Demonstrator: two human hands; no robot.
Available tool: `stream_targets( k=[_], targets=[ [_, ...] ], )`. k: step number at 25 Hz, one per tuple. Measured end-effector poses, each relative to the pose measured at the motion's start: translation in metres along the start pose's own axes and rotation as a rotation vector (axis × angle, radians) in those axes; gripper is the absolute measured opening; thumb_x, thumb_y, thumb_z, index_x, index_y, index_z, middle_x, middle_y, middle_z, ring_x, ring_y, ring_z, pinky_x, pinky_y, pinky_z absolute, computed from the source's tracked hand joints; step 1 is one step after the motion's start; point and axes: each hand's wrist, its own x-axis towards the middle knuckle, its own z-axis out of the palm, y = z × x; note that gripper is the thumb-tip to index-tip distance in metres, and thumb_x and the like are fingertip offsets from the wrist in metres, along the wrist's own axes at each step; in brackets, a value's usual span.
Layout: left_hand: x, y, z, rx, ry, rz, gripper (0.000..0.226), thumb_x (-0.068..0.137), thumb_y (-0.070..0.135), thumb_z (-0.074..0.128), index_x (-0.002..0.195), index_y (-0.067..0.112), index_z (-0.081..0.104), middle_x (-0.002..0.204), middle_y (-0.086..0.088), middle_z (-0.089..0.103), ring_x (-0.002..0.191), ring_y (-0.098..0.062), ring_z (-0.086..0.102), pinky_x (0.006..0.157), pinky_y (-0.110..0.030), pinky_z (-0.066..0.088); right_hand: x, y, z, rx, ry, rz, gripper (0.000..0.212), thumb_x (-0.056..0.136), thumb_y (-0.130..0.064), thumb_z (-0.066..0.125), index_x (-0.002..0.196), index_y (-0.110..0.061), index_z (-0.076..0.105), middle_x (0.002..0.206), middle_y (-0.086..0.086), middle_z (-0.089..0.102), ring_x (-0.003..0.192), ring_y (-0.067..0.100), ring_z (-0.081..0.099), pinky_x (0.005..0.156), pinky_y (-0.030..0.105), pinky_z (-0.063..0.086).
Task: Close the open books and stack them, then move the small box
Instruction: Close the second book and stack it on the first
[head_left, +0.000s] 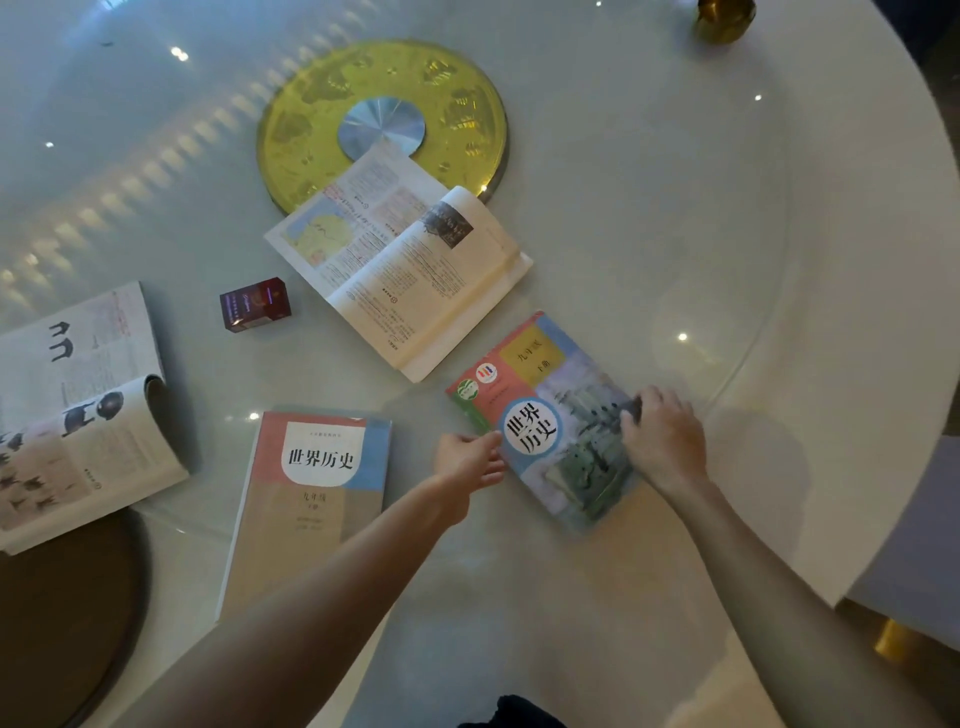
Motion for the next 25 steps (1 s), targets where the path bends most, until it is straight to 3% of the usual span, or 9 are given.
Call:
stream_targets(
  k=[3,8,10,12,14,16,18,21,25],
  targets=[
    [0.001,-0.002,-0.002,0.12,0.04,0.051,0.023,0.092,0.022,0.072,0.078,0.007,0.063,0.077,-0.009,0.062,0.067,-0.019,0.058,0.072,-0.034,0.053,-0.052,0.007,0.018,0.176,-0.045,0.178,0.029,0.094,-0.025,0.065,0.109,-0.001,0.058,0.114,0.025,0.063,0.111,0.044,0.055,0.093,0.048,0.047],
    [-0.007,-0.013,-0.01,0.203,0.024,0.129,0.023,0.089,0.006,0.072,0.1,0.015,0.054,0.102,-0.013,0.071,0.09,-0.023,0.072,0.052,-0.022,0.051,-0.113,0.007,0.044,0.557,-0.179,0.479,0.022,0.089,-0.025,0.068,0.097,-0.009,0.055,0.099,0.012,0.064,0.081,0.029,0.062,0.068,0.042,0.05],
    [-0.011,-0.017,-0.016,0.227,-0.009,0.167,0.026,0.09,0.001,0.067,0.098,0.02,0.052,0.108,-0.017,0.074,0.092,-0.028,0.076,0.054,-0.031,0.059,-0.126,0.0,0.045,0.763,-0.209,0.527,0.014,0.091,-0.019,0.064,0.102,-0.012,0.059,0.097,0.008,0.068,0.077,0.023,0.064,0.064,0.038,0.051],
    [-0.016,-0.019,-0.025,0.223,-0.051,0.201,0.026,0.092,-0.001,0.061,0.102,0.023,0.056,0.107,-0.017,0.075,0.09,-0.033,0.077,0.07,-0.051,0.064,-0.135,-0.009,0.04,0.838,-0.225,0.502,0.004,0.092,-0.013,0.058,0.093,-0.011,0.062,0.085,0.005,0.067,0.067,0.021,0.059,0.059,0.033,0.044],
    [-0.021,-0.016,-0.038,0.187,-0.087,0.237,0.026,0.094,-0.002,0.059,0.105,0.022,0.059,0.107,-0.016,0.074,0.093,-0.035,0.076,0.076,-0.056,0.061,-0.14,-0.021,0.035,0.86,-0.229,0.475,0.017,0.091,-0.018,0.058,0.077,-0.01,0.054,0.073,0.009,0.056,0.063,0.021,0.048,0.06,0.033,0.036],
    [-0.027,-0.009,-0.058,0.127,-0.112,0.272,0.025,0.096,-0.001,0.059,0.111,0.018,0.061,0.11,-0.017,0.072,0.094,-0.034,0.075,0.067,-0.046,0.064,-0.144,-0.036,0.033,0.909,-0.245,0.454,0.023,0.09,-0.023,0.06,0.075,-0.006,0.057,0.074,0.018,0.06,0.066,0.022,0.055,0.063,0.036,0.041],
    [-0.031,-0.001,-0.083,0.087,-0.115,0.324,0.026,0.096,-0.002,0.06,0.114,0.016,0.064,0.112,-0.018,0.073,0.093,-0.032,0.076,0.061,-0.039,0.063,-0.148,-0.056,0.028,0.979,-0.282,0.408,0.015,0.095,-0.013,0.06,0.088,-0.005,0.07,0.086,0.015,0.076,0.073,0.025,0.07,0.067,0.037,0.055],
    [-0.035,0.007,-0.134,0.074,-0.074,0.385,0.027,0.096,0.002,0.062,0.117,0.018,0.068,0.114,-0.014,0.075,0.096,-0.03,0.075,0.056,-0.03,0.058,-0.156,-0.098,0.023,1.028,-0.316,0.334,0.017,0.095,-0.002,0.059,0.103,-0.009,0.072,0.094,0.012,0.077,0.075,0.025,0.073,0.064,0.039,0.061],
    [-0.045,0.004,-0.209,0.032,-0.001,0.443,0.026,0.095,0.005,0.065,0.118,0.014,0.07,0.108,-0.014,0.076,0.087,-0.025,0.072,0.047,-0.015,0.05,-0.168,-0.155,0.045,1.005,-0.363,0.283,0.025,0.1,-0.011,0.06,0.103,0.012,0.068,0.098,0.026,0.078,0.071,0.026,0.074,0.07,0.046,0.064]
  ],
)
